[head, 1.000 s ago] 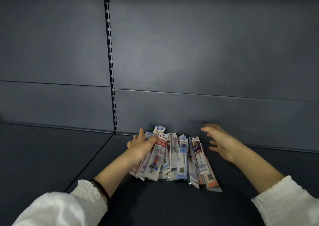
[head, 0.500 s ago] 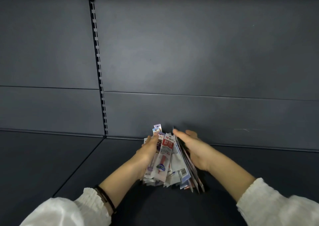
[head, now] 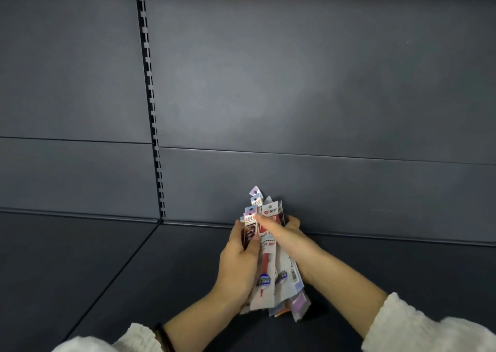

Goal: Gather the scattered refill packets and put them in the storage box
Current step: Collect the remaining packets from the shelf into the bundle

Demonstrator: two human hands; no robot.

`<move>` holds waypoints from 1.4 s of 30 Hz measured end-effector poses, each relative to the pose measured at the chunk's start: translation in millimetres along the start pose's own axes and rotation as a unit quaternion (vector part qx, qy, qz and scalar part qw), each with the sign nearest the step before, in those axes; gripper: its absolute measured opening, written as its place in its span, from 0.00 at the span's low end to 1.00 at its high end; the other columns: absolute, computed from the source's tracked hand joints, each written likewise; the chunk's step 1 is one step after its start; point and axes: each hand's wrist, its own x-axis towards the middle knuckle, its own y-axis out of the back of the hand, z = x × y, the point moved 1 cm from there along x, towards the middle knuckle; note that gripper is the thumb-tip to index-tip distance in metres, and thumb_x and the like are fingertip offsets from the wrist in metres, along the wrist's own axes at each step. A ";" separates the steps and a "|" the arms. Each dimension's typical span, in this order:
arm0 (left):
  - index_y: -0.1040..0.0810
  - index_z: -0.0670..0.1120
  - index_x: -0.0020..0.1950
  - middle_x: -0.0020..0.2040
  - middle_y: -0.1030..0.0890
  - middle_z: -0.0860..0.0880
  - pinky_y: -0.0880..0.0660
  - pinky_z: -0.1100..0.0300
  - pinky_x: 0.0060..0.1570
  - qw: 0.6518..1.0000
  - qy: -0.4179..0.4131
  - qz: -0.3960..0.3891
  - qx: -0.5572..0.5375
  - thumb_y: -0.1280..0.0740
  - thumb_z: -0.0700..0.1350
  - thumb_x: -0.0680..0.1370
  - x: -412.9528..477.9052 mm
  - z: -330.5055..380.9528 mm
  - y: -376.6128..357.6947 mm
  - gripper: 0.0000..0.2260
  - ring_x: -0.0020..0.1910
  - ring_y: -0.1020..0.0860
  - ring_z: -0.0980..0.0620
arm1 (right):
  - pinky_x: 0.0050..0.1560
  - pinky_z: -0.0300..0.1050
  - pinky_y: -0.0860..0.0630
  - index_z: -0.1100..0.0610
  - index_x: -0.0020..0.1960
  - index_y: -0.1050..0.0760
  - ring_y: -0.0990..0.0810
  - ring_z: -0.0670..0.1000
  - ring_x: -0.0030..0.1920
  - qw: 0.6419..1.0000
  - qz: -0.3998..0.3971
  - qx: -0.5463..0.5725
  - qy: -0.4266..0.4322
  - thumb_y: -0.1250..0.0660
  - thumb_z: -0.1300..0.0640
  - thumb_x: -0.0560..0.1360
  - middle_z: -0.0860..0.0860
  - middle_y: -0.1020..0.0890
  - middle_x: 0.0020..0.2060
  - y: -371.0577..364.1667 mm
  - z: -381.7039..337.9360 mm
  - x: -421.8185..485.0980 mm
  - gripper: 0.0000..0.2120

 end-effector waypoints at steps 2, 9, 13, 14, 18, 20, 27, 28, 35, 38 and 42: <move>0.38 0.59 0.68 0.52 0.19 0.54 0.21 0.56 0.52 1.000 -0.002 -0.010 -0.009 0.40 0.44 0.82 -1.8 0.0 -1.0 0.18 0.50 0.18 0.54 | 0.32 0.43 0.23 0.55 0.64 0.42 0.17 0.53 0.39 1.000 -0.008 0.015 -0.003 0.27 0.46 0.70 0.56 0.18 0.46 4.5 -0.3 -0.8 0.33; 0.39 0.54 0.65 0.57 0.20 0.53 0.19 0.54 0.49 0.998 0.030 -0.028 -0.043 0.33 0.43 0.78 -8.0 1.9 -0.1 0.20 0.49 0.16 0.51 | 0.31 0.44 0.21 0.62 0.62 0.27 0.15 0.55 0.35 0.998 -0.028 0.048 -0.038 0.22 0.52 0.65 0.60 0.16 0.45 8.2 2.3 4.4 0.30; 0.35 0.54 0.57 0.51 0.17 0.51 0.19 0.52 0.46 0.998 0.010 -0.029 -0.059 0.31 0.40 0.76 -9.3 4.6 -0.9 0.16 0.45 0.15 0.50 | 0.28 0.42 0.22 0.62 0.54 0.21 0.16 0.53 0.30 0.996 -0.045 0.072 -0.027 0.25 0.60 0.68 0.58 0.15 0.39 10.9 1.2 4.6 0.16; 0.35 0.53 0.57 0.52 0.17 0.50 0.18 0.51 0.46 0.998 0.005 -0.027 -0.061 0.31 0.40 0.76 -8.7 4.6 -1.1 0.16 0.45 0.15 0.50 | 0.28 0.42 0.22 0.61 0.53 0.21 0.16 0.53 0.31 0.996 -0.047 0.078 -0.019 0.25 0.60 0.69 0.58 0.15 0.39 11.4 0.4 4.4 0.14; 0.34 0.59 0.55 0.59 0.25 0.51 0.20 0.52 0.51 0.999 -0.040 -0.003 -0.035 0.26 0.46 0.72 -5.4 5.0 -0.3 0.20 0.55 0.20 0.50 | 0.31 0.45 0.20 0.58 0.61 0.26 0.15 0.55 0.36 0.992 -0.040 0.118 0.024 0.26 0.64 0.68 0.60 0.15 0.47 9.8 -2.1 4.5 0.22; 0.37 0.66 0.52 0.59 0.33 0.56 0.23 0.53 0.56 0.997 -0.064 0.039 -0.009 0.24 0.50 0.68 -6.0 9.3 2.2 0.25 0.60 0.27 0.55 | 0.33 0.46 0.20 0.58 0.63 0.28 0.15 0.56 0.38 0.986 -0.034 0.149 0.059 0.28 0.67 0.69 0.61 0.16 0.48 10.6 -3.4 4.8 0.25; 0.35 0.54 0.64 0.55 0.18 0.45 0.19 0.47 0.47 0.979 0.059 -0.021 -0.196 0.26 0.49 0.70 -5.9 17.3 12.1 0.26 0.48 0.16 0.45 | 0.35 0.48 0.19 0.54 0.65 0.28 0.14 0.56 0.43 0.969 -0.034 0.206 0.135 0.30 0.68 0.71 0.59 0.16 0.50 19.1 -10.6 0.2 0.25; 0.31 0.52 0.62 0.52 0.16 0.44 0.18 0.48 0.43 0.976 0.073 -0.028 -0.201 0.26 0.49 0.69 -6.6 18.5 11.6 0.25 0.46 0.15 0.45 | 0.36 0.48 0.18 0.54 0.65 0.28 0.14 0.56 0.44 0.968 -0.037 0.205 0.137 0.30 0.68 0.71 0.59 0.16 0.50 17.5 -9.9 -0.7 0.25; 0.25 0.45 0.65 0.55 0.17 0.38 0.20 0.48 0.43 0.934 0.171 -0.109 -0.295 0.25 0.49 0.69 -6.0 17.8 14.2 0.27 0.47 0.17 0.41 | 0.35 0.47 0.18 0.52 0.66 0.30 0.14 0.56 0.44 0.966 -0.042 0.211 0.143 0.30 0.67 0.72 0.58 0.16 0.51 9.6 -6.4 -5.2 0.25; 0.25 0.46 0.66 0.55 0.17 0.38 0.19 0.49 0.43 0.935 0.168 -0.123 -0.287 0.24 0.49 0.68 -4.6 16.3 16.3 0.27 0.47 0.17 0.41 | 0.37 0.49 0.18 0.52 0.67 0.31 0.14 0.57 0.47 0.963 -0.057 0.208 0.160 0.30 0.67 0.72 0.58 0.17 0.53 7.6 -6.0 -7.6 0.26; 0.29 0.53 0.66 0.54 0.16 0.41 0.19 0.50 0.42 0.947 0.131 -0.144 -0.254 0.23 0.48 0.67 -7.3 20.2 16.2 0.29 0.48 0.16 0.43 | 0.44 0.54 0.18 0.48 0.66 0.32 0.15 0.56 0.50 0.960 -0.057 0.169 0.216 0.29 0.66 0.72 0.56 0.18 0.55 6.4 -11.1 -12.3 0.28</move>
